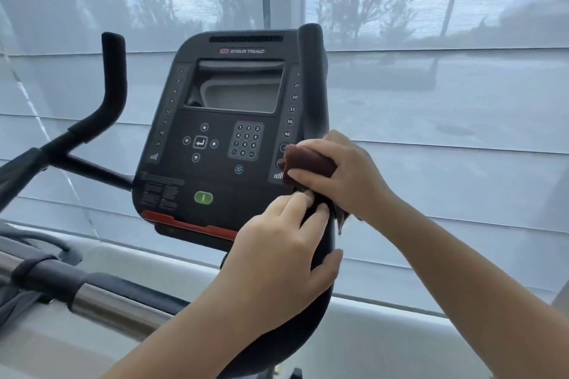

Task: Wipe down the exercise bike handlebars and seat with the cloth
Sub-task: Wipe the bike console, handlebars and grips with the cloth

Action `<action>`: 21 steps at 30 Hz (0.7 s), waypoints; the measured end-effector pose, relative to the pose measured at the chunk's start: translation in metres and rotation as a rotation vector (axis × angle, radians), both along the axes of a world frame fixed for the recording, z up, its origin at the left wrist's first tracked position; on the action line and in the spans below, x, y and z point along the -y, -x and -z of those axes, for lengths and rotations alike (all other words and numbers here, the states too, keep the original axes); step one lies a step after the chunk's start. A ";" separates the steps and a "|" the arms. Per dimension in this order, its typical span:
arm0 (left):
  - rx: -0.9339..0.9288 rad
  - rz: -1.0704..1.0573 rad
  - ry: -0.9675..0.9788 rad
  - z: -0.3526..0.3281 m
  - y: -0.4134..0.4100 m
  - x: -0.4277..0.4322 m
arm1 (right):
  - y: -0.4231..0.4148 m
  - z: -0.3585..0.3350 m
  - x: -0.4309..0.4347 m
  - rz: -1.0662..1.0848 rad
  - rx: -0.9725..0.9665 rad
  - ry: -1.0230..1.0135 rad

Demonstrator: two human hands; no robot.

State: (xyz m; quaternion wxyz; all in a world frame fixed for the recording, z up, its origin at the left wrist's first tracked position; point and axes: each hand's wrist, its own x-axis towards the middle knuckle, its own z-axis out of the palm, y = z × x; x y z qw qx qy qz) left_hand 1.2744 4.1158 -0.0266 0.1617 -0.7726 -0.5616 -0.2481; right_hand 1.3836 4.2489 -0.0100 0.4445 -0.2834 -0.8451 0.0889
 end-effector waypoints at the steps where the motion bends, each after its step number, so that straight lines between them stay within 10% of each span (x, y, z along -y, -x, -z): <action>1: -0.007 -0.005 0.001 0.000 0.000 0.001 | 0.004 -0.005 -0.007 0.049 0.002 -0.051; 6: -0.049 -0.059 0.015 0.003 -0.006 0.006 | 0.021 -0.027 -0.038 0.257 -0.045 -0.058; 13: -0.025 -0.141 -0.024 0.001 -0.015 0.009 | -0.010 0.019 -0.002 -0.152 -0.142 -0.014; 21: 0.091 -0.387 -0.077 0.010 -0.048 0.012 | 0.011 -0.031 -0.068 0.109 0.010 -0.182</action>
